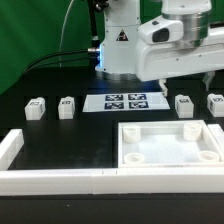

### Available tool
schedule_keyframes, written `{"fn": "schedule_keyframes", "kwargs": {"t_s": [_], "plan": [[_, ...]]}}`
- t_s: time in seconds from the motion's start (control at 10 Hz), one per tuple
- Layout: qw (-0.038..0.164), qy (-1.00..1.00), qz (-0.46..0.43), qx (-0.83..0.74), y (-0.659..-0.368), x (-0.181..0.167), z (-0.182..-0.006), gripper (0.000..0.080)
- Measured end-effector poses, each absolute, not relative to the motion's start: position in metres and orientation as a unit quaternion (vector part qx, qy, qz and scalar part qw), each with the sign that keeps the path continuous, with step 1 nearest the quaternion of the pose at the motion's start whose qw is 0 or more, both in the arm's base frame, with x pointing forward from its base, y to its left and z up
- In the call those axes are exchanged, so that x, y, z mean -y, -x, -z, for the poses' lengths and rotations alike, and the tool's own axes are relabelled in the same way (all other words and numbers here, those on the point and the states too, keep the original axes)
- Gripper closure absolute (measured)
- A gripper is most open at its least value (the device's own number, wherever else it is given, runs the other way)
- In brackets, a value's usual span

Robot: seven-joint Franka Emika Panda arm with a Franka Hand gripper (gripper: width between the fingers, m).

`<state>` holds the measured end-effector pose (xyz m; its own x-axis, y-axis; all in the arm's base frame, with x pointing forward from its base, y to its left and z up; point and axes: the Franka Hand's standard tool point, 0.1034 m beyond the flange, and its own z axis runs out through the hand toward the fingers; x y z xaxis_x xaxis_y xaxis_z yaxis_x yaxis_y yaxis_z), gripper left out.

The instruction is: Assemble one leg

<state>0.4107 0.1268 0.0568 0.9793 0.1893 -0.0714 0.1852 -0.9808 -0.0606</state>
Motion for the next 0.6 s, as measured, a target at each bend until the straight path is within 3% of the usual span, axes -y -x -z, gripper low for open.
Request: {"fn": "schedule_keyframes", "kwargs": {"t_s": [0.4, 0.6], "plan": [[0.033, 0.997, -0.039, 0.049, -0.402, -0.193, -0.057, 0.0151], [0.031, 0.996, -0.046, 0.065, -0.404, -0.189, -0.057, 0.0151]]}}
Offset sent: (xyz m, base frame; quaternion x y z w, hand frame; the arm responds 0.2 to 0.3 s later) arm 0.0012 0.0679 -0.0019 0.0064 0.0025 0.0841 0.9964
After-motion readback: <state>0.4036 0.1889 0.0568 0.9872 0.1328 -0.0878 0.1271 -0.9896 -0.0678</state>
